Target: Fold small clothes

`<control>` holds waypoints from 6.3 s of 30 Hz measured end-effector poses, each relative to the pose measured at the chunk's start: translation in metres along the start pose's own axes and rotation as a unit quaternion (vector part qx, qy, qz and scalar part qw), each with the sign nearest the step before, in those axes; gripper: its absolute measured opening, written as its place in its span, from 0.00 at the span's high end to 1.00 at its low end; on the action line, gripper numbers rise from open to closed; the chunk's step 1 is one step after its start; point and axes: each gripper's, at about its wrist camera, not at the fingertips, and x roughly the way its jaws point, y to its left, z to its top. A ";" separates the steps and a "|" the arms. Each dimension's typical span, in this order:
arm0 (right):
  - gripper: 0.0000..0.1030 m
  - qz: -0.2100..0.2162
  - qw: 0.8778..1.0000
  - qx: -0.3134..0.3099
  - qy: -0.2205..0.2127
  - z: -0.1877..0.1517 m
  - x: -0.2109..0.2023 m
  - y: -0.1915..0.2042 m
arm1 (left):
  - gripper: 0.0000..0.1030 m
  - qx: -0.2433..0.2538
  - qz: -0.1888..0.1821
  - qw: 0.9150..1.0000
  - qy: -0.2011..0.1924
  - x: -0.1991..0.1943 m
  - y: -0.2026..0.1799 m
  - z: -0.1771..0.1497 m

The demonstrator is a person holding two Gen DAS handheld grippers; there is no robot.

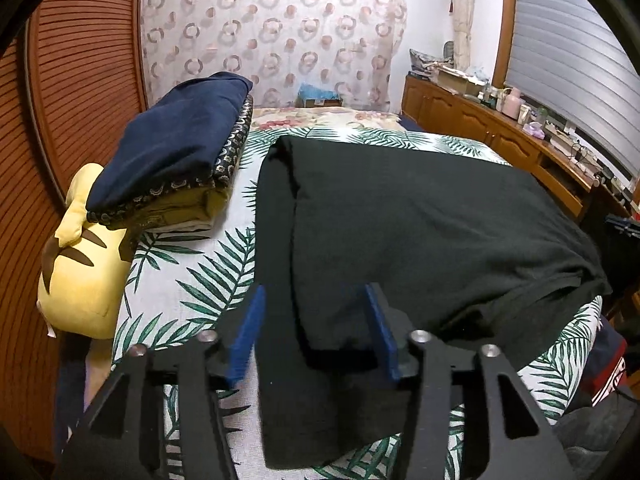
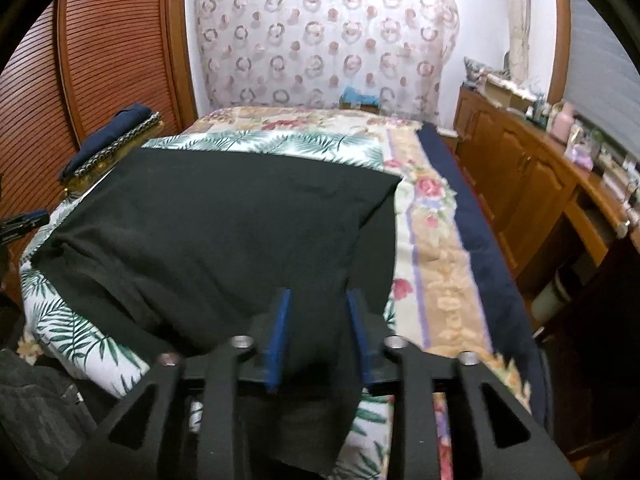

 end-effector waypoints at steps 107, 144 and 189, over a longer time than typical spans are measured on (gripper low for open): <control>0.20 0.079 0.997 0.002 -0.003 0.020 0.058 0.069 | 0.91 0.083 -0.137 0.983 -0.088 -0.012 -0.130 0.088; 0.21 0.023 0.999 0.037 -0.031 -0.007 0.016 0.069 | 0.26 0.154 -0.210 0.964 -0.047 0.007 -0.224 0.094; 0.90 0.109 0.992 -0.036 -0.061 0.043 0.002 0.051 | 0.26 0.073 -0.130 0.989 -0.020 0.042 -0.129 0.053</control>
